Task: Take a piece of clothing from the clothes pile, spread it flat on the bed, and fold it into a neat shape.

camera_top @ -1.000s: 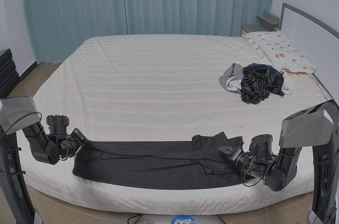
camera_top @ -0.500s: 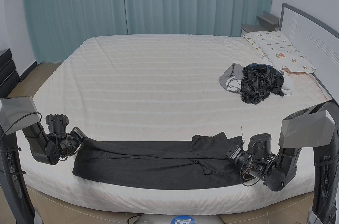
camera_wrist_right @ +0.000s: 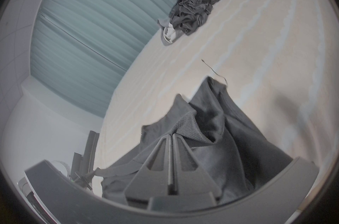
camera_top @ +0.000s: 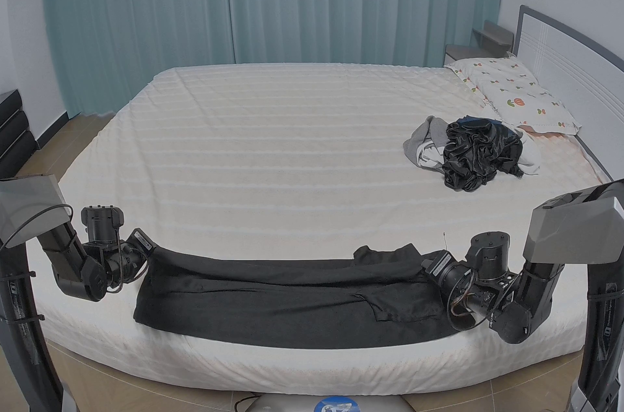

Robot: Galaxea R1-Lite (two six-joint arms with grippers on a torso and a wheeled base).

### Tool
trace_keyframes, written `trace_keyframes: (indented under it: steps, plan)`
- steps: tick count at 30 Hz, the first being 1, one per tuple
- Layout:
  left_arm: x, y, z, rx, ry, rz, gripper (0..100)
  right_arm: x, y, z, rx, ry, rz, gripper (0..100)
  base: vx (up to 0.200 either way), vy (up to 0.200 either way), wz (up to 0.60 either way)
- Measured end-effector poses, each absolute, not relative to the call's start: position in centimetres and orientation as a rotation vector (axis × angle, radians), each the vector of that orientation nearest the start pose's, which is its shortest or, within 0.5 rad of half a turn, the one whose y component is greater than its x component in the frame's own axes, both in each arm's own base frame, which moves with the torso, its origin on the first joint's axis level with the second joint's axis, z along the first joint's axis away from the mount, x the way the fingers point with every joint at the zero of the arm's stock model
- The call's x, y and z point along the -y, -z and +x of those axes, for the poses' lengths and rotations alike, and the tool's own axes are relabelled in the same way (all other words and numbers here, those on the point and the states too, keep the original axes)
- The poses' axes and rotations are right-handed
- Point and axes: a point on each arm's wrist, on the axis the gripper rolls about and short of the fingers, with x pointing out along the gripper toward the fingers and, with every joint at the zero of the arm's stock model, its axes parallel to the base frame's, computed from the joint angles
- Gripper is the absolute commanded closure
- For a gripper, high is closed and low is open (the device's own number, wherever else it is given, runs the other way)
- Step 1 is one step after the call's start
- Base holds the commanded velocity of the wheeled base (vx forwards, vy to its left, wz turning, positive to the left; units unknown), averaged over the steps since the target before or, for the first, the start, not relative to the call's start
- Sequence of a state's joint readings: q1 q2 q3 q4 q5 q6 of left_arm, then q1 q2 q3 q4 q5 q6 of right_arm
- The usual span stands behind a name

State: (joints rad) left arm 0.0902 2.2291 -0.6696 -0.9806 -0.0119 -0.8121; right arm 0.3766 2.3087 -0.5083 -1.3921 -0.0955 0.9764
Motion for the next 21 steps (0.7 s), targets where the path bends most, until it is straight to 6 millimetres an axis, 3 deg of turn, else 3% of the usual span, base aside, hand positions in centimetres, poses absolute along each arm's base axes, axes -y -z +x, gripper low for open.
trace_keyframes:
  steps: [8, 15, 21]
  plan:
    - [-3.2, -1.6, 35.0, -0.414, -0.283, -0.835, 100, -11.3, -1.1, 32.2, -0.302, -0.082, 0.912, 100, 0.000, 0.000, 0.00]
    - [-3.2, -2.4, 35.3, -0.299, -0.248, -0.869, 100, -11.1, -0.4, 32.5, -0.305, -0.057, 0.909, 100, 0.000, 0.000, 0.00]
    - [-3.3, -1.7, 35.3, -0.285, -0.244, -0.866, 100, -10.9, 0.0, 32.5, -0.313, -0.045, 0.906, 100, 0.000, 0.000, 0.00]
